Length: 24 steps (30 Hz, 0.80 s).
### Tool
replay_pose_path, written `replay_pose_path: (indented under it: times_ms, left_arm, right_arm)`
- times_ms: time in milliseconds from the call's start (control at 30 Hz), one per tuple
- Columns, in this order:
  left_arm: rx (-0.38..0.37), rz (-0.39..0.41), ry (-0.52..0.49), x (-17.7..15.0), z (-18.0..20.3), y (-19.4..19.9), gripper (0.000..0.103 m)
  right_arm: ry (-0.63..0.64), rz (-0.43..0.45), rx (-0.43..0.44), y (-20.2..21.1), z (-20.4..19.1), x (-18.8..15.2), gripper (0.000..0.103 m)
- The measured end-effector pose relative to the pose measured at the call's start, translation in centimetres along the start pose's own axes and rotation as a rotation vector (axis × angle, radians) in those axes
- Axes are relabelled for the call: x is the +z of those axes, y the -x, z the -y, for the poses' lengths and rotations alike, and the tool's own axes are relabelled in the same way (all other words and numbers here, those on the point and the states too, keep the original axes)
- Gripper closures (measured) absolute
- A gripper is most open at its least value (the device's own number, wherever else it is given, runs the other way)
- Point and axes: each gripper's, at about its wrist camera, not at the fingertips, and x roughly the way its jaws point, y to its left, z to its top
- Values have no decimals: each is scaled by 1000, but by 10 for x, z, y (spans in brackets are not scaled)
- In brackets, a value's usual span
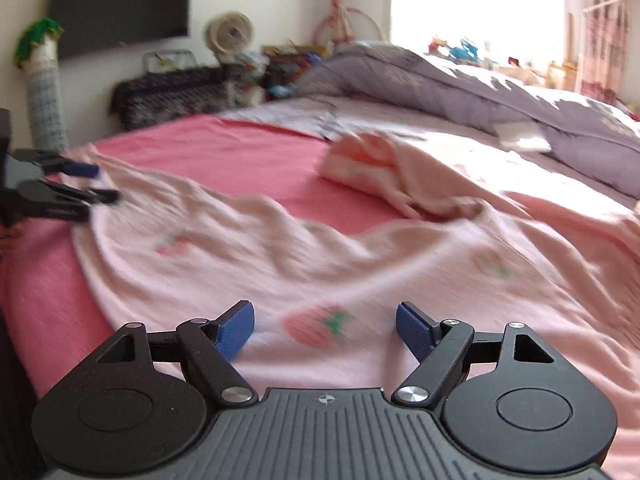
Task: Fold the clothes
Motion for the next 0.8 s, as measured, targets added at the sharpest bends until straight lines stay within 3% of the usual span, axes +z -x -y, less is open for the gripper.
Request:
replay_pose_path:
  times_ms: [67, 300, 367, 467, 600, 700, 800]
  left_arm:
    - [34, -10, 17, -8, -9, -1, 29]
    - [158, -67, 93, -18, -47, 7, 22]
    - [175, -77, 109, -20, -51, 10, 22]
    - [197, -82, 92, -17, -45, 11, 22]
    - [160, -96, 117, -12, -43, 17, 23]
    - [121, -101, 150, -6, -44, 21, 23]
    - [97, -87, 164, 0, -41, 26, 23]
  right_arm:
    - [-73, 21, 28, 12, 32, -21, 24]
    - [-89, -26, -88, 50, 75, -40, 24]
    - [-101, -7, -56, 58, 78, -36, 25]
    - [-30, 64, 64, 59, 67, -14, 22]
    - [158, 118, 220, 36, 38, 23, 15]
    - [240, 131, 334, 8, 24, 46, 11]
    - [227, 71, 338, -26, 21, 51, 9]
